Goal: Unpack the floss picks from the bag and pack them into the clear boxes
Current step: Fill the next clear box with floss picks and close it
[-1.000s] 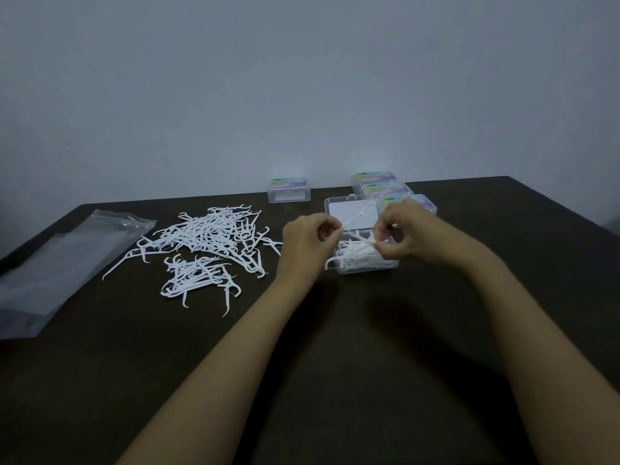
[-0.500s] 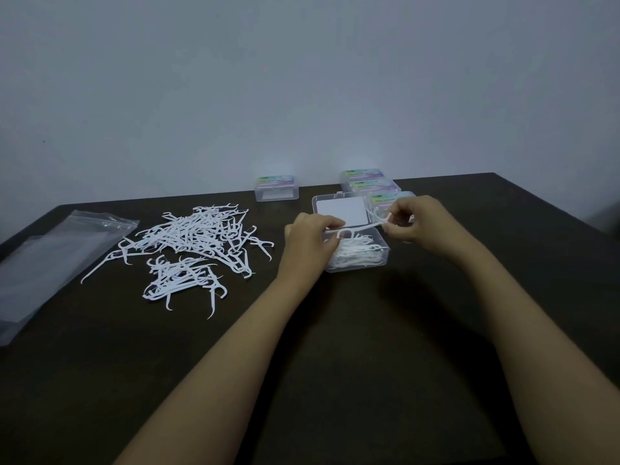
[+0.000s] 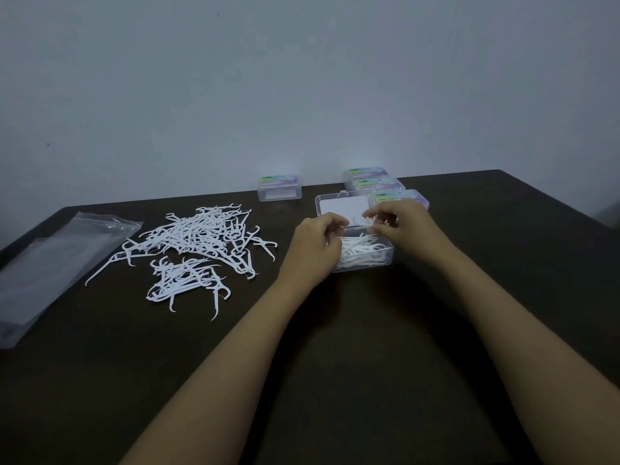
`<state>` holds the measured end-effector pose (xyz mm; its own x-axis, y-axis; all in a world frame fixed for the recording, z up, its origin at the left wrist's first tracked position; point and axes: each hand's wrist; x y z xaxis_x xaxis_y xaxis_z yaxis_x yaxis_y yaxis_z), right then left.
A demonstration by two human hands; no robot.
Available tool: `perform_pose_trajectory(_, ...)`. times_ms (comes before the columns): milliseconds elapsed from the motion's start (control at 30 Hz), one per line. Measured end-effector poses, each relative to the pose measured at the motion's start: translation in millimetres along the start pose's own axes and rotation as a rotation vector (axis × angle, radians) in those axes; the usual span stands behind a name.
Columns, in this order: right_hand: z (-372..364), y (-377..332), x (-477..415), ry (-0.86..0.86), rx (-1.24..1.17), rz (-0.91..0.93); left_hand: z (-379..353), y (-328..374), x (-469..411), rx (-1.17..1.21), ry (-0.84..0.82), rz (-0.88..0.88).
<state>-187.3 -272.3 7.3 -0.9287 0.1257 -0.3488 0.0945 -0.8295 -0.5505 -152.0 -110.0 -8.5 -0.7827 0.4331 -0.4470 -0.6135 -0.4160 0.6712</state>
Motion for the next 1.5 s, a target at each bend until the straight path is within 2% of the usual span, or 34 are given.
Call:
perform_pose_trajectory(167, -3, 2, 0, 0.040, -0.058, -0.029, -1, -7, 1, -0.118, -0.049, -0.019)
perform_pose_trajectory(333, -6, -1, 0, -0.026, -0.046, 0.023, 1, -11, 1, -0.075, -0.017, 0.027)
perform_pose_trajectory(467, -4, 2, 0, 0.035, -0.064, -0.002, 1, -12, 1, -0.094, -0.017, 0.036)
perform_pose_trajectory(733, -2, 12, -4, 0.063, 0.136, -0.062, -2, -12, 2, -0.257, -0.054, -0.019)
perform_pose_trajectory(833, 0, 12, -2, -0.006, 0.104, -0.091, -3, -11, 2, -0.287, -0.072, -0.036)
perform_pose_trajectory(1033, 3, 7, 1, -0.037, 0.039, -0.107, -4, -11, 3, -0.311, -0.117, -0.031)
perform_pose_trajectory(1300, 9, 4, -3, -0.078, 0.137, -0.112, -3, -10, 4, -0.385, -0.136, -0.044)
perform_pose_trajectory(1500, 10, 6, -4, 0.042, 0.154, -0.108, -2, -10, 2, -0.557, -0.127, -0.112)
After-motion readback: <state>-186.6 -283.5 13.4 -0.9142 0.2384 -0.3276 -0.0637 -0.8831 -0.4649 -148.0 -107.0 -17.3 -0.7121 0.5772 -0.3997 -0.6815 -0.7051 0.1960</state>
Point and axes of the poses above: each hand's wrist, its own x-axis away from the middle knuckle, its own z-axis out of the back of the hand, y = z × x, and after that the axes turned 1 degree about -x, right-handed
